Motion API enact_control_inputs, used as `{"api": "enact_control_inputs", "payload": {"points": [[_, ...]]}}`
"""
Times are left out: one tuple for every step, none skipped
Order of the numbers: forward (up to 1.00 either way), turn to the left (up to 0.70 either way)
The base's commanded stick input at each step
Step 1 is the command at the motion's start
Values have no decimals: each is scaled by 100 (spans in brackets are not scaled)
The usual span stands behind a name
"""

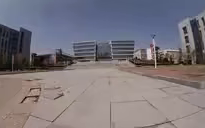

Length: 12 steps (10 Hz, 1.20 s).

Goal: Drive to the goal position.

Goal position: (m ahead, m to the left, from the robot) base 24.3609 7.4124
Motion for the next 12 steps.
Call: {"api": "enact_control_inputs", "payload": {"points": [[70,0],[70,0],[70,0],[70,0],[70,0],[70,0],[70,0],[70,0],[70,0],[70,0],[70,0],[70,0]]}}
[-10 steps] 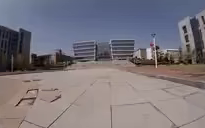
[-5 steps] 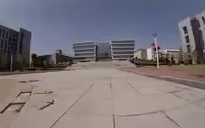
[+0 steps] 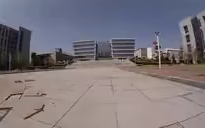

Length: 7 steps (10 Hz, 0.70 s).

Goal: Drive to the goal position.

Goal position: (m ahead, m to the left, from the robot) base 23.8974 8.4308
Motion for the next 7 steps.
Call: {"api": "enact_control_inputs", "payload": {"points": [[70,0],[70,0],[70,0],[70,0],[70,0],[70,0],[70,0]]}}
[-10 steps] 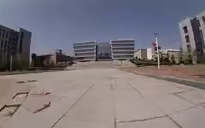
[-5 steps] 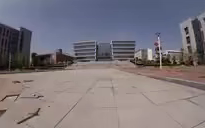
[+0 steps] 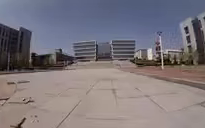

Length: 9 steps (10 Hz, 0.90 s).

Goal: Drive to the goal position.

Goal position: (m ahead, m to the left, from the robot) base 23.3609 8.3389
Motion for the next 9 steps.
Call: {"api": "enact_control_inputs", "payload": {"points": [[70,0],[70,0],[70,0],[70,0],[70,0],[70,0],[70,0],[70,0],[70,0]]}}
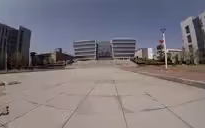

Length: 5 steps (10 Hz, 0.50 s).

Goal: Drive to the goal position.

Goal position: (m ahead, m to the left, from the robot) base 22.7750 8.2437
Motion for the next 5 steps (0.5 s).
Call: {"api": "enact_control_inputs", "payload": {"points": [[70,0],[70,0],[70,0],[70,0],[70,0]]}}
